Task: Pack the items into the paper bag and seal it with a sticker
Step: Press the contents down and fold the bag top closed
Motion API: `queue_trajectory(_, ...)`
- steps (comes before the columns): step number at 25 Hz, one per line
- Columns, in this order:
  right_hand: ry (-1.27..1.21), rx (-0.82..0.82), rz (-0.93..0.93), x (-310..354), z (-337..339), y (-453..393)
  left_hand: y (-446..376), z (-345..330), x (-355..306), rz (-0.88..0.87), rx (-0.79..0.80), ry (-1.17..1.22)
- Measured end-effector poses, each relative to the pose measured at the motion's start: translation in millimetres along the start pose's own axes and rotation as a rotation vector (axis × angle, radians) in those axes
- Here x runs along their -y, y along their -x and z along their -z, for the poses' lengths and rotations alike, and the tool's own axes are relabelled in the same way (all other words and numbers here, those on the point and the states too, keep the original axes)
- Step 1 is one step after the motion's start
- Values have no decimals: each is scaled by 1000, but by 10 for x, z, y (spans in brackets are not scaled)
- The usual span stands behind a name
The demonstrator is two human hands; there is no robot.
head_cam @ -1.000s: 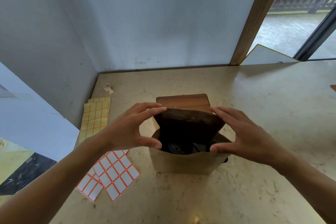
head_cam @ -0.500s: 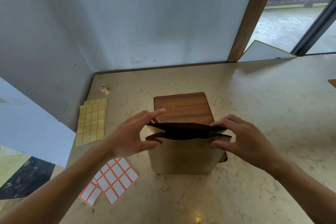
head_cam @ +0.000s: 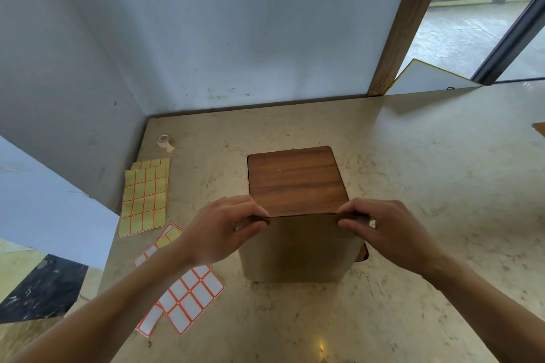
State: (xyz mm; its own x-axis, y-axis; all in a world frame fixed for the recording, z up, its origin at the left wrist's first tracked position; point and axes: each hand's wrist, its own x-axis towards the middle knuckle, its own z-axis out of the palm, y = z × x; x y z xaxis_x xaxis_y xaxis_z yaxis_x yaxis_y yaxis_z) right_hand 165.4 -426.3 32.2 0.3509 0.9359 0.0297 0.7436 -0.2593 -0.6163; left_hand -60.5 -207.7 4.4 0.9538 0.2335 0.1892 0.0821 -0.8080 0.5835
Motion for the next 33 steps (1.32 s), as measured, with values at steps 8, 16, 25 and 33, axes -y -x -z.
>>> queue_trajectory(8,420,-27,101,16,-302,49,9,-216,-18,74,-71,-225)
queue_trajectory(16,559,-25,175,83,-516,71,50,-411,-81,-16,51,-505)
queue_trajectory(25,483,-23,260,82,-562,-7,-163,-644,-281,-164,23,-548)
queue_trajectory(33,305,-106,189,-127,-335,80,28,-410,-15,-93,-15,-452)
